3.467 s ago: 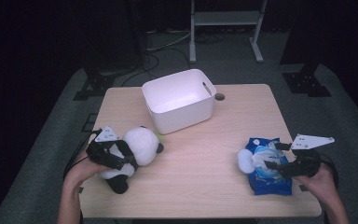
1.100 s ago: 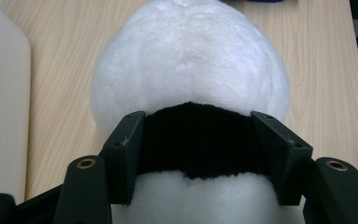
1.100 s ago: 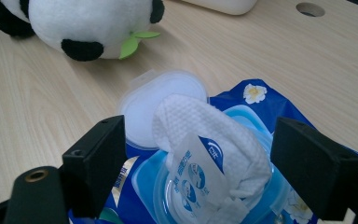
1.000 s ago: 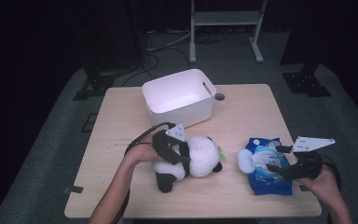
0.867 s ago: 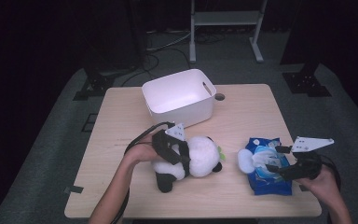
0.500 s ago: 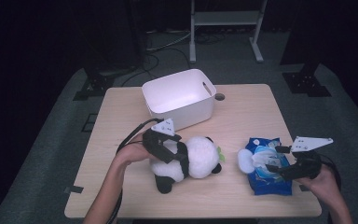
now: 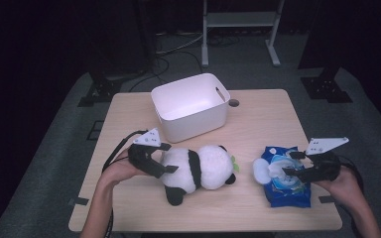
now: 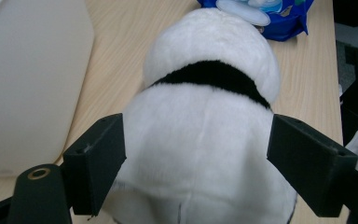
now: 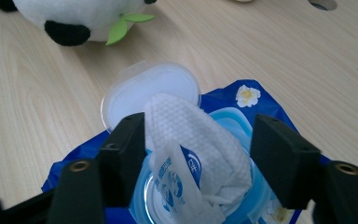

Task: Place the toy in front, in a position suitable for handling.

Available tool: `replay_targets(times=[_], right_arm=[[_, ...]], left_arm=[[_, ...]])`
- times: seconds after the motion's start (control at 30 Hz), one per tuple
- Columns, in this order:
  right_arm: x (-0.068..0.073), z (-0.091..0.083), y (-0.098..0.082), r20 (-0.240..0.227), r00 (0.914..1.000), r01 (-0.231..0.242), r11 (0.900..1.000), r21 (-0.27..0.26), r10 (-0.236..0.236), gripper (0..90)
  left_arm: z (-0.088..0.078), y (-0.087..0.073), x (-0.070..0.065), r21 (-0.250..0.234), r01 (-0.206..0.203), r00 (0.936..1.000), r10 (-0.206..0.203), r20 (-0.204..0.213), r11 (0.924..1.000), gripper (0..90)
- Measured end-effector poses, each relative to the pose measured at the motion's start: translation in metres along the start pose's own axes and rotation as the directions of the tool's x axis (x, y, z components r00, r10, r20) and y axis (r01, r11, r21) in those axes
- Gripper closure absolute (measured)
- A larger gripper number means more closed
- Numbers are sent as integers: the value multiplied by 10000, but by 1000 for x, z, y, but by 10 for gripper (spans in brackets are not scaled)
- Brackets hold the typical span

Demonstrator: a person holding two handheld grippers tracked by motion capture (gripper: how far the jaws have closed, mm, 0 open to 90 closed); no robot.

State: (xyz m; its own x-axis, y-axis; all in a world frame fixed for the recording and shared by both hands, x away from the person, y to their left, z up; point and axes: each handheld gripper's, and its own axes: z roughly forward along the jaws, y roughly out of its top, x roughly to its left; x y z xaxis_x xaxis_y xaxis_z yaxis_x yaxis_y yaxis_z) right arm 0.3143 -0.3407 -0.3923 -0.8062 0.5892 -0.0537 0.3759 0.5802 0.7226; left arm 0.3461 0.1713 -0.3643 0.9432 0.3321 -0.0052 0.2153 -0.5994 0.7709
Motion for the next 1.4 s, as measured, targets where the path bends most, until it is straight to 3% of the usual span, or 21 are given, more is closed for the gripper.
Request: replay_targets(times=[0.23,0.47,0.73,0.9,1.07,1.4], right_arm=[[1,16,12,-390,9968,729,9942,784,-700,418],[-3,34,17,-604,9953,835,9860,1443,-754,436],[-3,39,15,-531,9950,932,9801,1754,-851,758],[-5,33,15,-636,9953,819,9839,1591,-726,879],[-6,27,16,-622,9964,668,9867,1484,-581,888],[-9,8,24,-725,9969,357,9980,527,-319,890]], left_arm=[[-5,-13,-2,-209,223,9996,-227,-173,9995,176],[-7,-20,-1,-226,375,9991,-379,-199,9990,161],[-6,-25,-2,-168,509,9986,-511,-135,9986,161],[-4,-27,-1,-175,547,9984,-549,-119,9983,160],[-4,-28,-1,-169,604,9981,-605,-83,9980,160],[-3,-30,-1,-202,669,9978,-669,-35,9976,160]])
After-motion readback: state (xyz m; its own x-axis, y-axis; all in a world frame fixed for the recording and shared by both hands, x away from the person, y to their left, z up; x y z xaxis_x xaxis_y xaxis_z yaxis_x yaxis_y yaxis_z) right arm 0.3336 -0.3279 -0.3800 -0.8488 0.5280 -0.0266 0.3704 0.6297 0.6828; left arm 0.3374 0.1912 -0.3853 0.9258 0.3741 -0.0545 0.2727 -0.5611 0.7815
